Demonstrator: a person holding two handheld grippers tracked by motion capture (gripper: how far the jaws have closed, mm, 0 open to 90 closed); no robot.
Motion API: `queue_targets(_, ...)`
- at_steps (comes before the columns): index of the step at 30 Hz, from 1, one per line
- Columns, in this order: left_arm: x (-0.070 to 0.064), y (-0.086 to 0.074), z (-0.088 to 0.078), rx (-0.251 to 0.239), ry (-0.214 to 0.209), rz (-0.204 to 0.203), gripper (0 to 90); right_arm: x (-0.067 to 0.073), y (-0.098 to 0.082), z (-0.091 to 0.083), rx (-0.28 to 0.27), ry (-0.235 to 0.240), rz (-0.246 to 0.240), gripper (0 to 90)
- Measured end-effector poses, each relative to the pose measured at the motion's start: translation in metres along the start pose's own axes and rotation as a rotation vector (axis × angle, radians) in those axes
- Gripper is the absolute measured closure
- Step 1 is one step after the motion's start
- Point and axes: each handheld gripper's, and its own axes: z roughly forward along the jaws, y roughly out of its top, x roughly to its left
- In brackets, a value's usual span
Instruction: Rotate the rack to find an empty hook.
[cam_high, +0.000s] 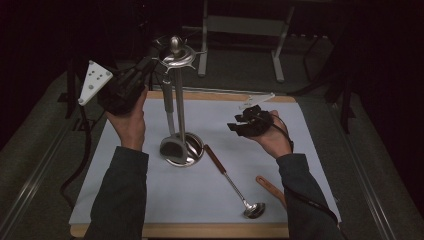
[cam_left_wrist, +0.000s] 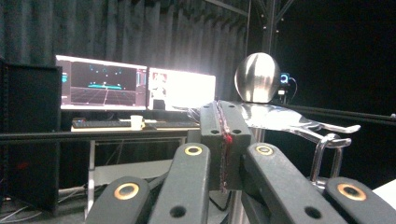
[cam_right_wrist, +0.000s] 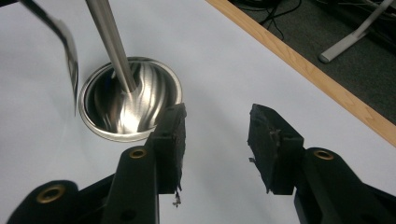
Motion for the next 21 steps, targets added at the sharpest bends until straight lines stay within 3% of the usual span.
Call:
queue_targets(5, 0.006, 0.000, 0.003, 0.009, 0.009, -0.013, 89.9, 0.001, 0.000, 0.001, 0.004, 0.001, 0.000, 56.1)
queue_targets(11, 0.006, -0.002, -0.001, 0.028, 0.016, 0.003, 89.8, -0.001, -0.002, 0.001, 0.004, 0.000, 0.005, 56.0)
queue_targets(14, 0.006, -0.006, -0.004, 0.038, 0.011, 0.017, 89.7, -0.001, -0.004, 0.001, 0.006, 0.001, 0.005, 55.9)
queue_targets(21, 0.014, -0.024, -0.018, 0.075, 0.023, 0.003, 89.1, -0.003, -0.007, 0.001, 0.012, -0.001, 0.007, 55.8)
